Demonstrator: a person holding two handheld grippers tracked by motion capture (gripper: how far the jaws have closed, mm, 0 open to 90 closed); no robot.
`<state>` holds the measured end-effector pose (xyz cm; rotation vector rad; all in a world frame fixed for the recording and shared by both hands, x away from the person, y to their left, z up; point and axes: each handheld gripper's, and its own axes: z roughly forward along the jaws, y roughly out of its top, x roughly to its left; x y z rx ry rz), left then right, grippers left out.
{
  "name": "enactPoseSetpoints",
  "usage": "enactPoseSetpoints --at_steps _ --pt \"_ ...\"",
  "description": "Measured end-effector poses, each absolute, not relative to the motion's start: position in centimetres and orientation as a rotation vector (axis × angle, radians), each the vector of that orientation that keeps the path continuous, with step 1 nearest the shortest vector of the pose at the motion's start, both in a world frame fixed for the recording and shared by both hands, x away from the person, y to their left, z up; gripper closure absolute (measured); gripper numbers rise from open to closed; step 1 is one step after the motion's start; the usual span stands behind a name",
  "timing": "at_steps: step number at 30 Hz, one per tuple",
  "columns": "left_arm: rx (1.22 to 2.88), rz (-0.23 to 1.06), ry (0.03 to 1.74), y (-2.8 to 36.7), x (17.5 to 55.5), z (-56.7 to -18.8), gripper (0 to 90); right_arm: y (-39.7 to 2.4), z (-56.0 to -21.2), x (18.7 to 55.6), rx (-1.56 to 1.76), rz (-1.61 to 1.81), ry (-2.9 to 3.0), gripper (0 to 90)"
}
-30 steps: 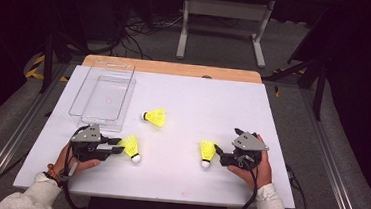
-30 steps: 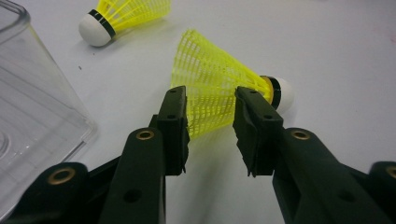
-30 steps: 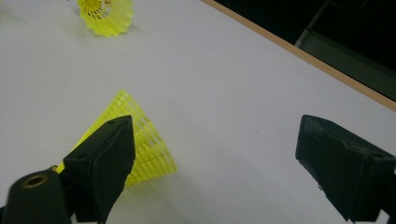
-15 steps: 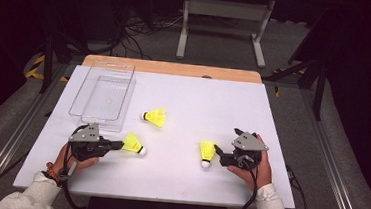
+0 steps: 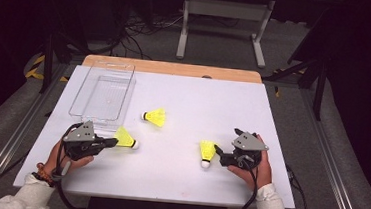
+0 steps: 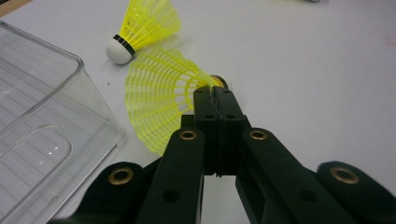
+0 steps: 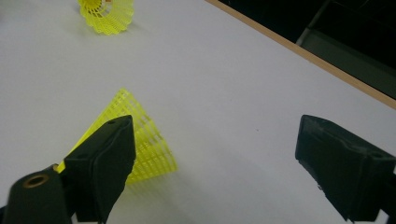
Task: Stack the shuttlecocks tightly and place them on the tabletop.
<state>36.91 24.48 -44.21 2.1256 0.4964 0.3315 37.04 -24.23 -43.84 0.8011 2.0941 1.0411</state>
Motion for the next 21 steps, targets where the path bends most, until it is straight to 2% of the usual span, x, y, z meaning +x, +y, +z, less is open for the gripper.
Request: enactPoseSetpoints --at_steps 21 --pt "2.161 0.360 0.480 22.4 38.1 -43.0 89.7 -24.5 -43.8 37.1 0.817 1.045 2.079 13.1"
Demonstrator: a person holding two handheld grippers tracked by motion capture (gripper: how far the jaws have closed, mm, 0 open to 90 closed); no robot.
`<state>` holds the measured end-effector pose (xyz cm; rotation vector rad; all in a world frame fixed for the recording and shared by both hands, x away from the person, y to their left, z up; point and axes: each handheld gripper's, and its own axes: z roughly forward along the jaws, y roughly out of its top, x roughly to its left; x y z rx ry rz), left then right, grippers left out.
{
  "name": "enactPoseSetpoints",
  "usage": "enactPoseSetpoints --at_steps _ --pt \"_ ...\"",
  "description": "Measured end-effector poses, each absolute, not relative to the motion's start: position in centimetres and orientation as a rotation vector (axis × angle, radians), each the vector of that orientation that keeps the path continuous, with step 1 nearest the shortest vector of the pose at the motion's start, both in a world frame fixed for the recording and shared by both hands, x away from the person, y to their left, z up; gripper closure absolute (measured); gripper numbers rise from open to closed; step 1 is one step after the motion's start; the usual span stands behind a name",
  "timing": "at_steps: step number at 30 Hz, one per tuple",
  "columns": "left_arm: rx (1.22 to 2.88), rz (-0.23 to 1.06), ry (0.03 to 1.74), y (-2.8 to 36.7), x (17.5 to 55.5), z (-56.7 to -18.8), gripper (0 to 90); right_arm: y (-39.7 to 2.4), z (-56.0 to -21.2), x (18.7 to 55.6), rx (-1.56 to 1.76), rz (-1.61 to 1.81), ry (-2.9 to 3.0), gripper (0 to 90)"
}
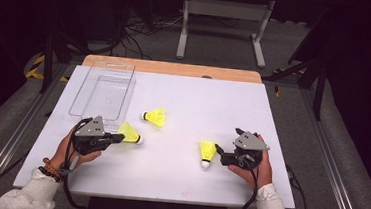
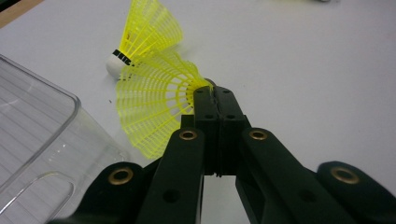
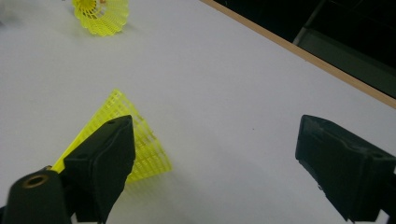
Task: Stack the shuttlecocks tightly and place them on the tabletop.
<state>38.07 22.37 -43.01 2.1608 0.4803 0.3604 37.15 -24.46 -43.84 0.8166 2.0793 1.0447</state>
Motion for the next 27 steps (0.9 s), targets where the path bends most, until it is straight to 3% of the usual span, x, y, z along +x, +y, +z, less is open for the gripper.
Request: enactPoseSetpoints --at_steps 14,27 --pt "2.192 0.348 0.454 21.1 38.2 -42.5 89.7 -24.5 -43.8 37.1 0.818 1.046 2.076 13.1" --pt "2.267 0.344 0.377 17.4 39.0 -41.9 89.2 -24.6 -43.7 37.0 0.821 1.052 2.076 12.9"
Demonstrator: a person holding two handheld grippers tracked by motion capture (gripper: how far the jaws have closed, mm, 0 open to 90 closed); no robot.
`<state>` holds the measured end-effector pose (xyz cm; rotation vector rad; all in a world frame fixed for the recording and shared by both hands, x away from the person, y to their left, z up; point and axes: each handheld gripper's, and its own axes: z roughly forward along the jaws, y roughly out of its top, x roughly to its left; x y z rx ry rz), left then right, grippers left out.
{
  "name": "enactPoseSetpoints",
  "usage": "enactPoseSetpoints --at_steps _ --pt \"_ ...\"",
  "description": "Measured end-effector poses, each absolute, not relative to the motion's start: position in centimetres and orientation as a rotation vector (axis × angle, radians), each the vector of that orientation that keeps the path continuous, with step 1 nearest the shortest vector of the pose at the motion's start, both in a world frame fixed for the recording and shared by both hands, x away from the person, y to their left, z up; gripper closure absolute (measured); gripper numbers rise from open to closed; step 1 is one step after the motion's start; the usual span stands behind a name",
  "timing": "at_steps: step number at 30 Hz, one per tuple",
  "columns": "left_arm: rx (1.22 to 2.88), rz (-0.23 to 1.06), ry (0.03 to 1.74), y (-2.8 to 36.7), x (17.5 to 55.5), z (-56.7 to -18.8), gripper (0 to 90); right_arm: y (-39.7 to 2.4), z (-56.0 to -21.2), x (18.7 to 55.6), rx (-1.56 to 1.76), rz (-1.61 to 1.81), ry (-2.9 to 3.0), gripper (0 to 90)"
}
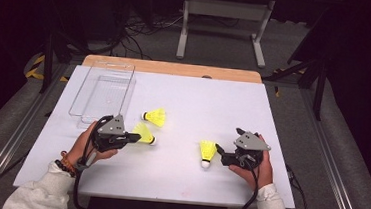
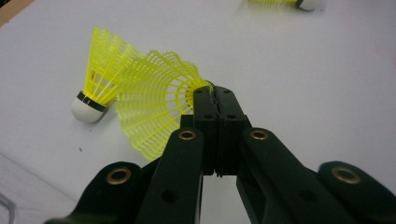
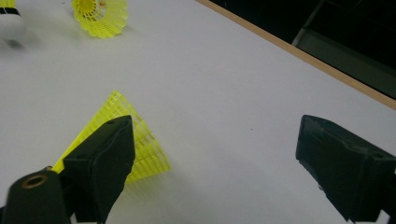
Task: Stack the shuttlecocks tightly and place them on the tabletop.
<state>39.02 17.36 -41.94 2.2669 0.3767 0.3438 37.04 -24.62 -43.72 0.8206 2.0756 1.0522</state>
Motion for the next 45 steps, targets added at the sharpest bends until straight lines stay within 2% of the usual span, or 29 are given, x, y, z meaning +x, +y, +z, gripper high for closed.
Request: enactPoseSetpoints --at_steps 13,18,25,31,39,45 --pt "2.236 0.347 0.422 19.7 38.5 -41.5 89.5 -24.7 -43.4 36.9 0.827 1.067 2.060 12.9" --pt "2.262 0.346 0.400 19.2 38.5 -41.4 89.4 -24.3 -43.2 36.7 0.821 1.076 2.057 12.9" --pt "2.317 0.342 0.358 17.4 38.7 -41.6 88.6 -24.0 -43.1 36.6 0.814 1.080 2.070 12.9" --pt "2.300 0.321 0.321 16.1 39.0 -41.2 87.5 -24.1 -43.3 36.7 0.821 1.081 2.076 12.8" --pt "2.294 0.286 0.229 12.1 39.5 -40.9 86.8 -24.3 -43.4 36.8 0.828 1.070 2.078 12.9" --pt "2.356 0.266 0.138 7.9 40.0 -41.3 86.7 -24.2 -43.8 36.8 0.819 1.057 2.098 12.8"
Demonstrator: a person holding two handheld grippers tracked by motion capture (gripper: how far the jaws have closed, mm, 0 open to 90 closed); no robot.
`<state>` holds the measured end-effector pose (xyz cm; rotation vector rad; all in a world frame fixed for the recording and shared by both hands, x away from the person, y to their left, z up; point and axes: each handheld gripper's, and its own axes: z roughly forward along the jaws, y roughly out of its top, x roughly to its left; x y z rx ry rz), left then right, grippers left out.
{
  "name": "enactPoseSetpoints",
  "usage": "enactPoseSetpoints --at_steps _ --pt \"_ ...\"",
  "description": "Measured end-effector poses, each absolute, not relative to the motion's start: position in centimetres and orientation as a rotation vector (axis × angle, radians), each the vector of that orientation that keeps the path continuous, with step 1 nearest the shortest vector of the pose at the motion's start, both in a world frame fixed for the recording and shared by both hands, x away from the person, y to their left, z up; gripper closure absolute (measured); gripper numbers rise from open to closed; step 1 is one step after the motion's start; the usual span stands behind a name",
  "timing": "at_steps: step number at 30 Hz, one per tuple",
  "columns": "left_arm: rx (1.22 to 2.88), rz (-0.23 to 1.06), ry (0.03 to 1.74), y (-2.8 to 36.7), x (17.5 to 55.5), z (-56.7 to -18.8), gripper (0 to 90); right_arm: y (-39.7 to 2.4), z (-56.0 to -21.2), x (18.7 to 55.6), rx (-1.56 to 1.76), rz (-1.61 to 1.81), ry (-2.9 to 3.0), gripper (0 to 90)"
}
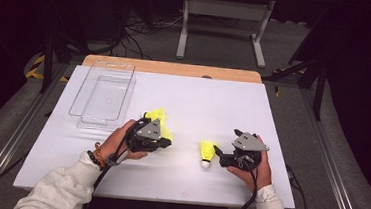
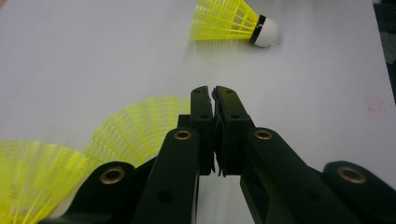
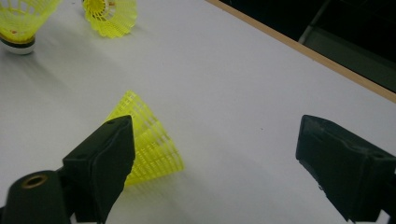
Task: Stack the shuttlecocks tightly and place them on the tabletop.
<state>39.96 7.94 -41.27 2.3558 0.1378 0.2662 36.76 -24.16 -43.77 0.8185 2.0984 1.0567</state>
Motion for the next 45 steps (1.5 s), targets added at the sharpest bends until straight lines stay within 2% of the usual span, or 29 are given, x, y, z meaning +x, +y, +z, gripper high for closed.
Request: enactPoseSetpoints --at_steps 8,9,15,22,27,32,35,41,45 --pt "2.366 0.239 0.119 5.7 40.1 -41.7 82.7 -24.2 -43.8 36.6 0.816 1.064 2.103 12.8" --pt "2.366 0.235 0.125 5.7 40.1 -41.7 80.4 -24.2 -43.8 36.6 0.810 1.063 2.106 12.8" --pt "2.353 0.228 0.139 5.5 40.3 -41.8 81.0 -24.1 -43.8 36.6 0.811 1.058 2.108 12.8" --pt "2.308 0.241 0.169 5.7 40.6 -41.3 76.8 -24.1 -43.7 36.5 0.807 1.061 2.107 12.8" --pt "2.255 0.283 0.185 7.4 40.1 -40.2 73.3 -24.1 -43.3 36.2 0.813 1.071 2.094 12.9" --pt "2.170 0.364 0.211 10.8 39.3 -39.4 65.5 -23.0 -42.2 35.1 0.796 1.133 2.092 17.1" --pt "2.131 0.388 0.225 12.5 38.7 -39.8 64.7 -22.1 -41.7 34.5 0.784 1.143 2.100 19.4" --pt "2.068 0.454 0.257 16.3 37.4 -41.2 56.4 -19.9 -41.0 33.1 0.749 1.226 2.064 23.2" --pt "2.031 0.483 0.296 18.2 36.6 -41.7 42.3 -17.4 -41.7 32.4 0.678 1.232 2.105 23.7"
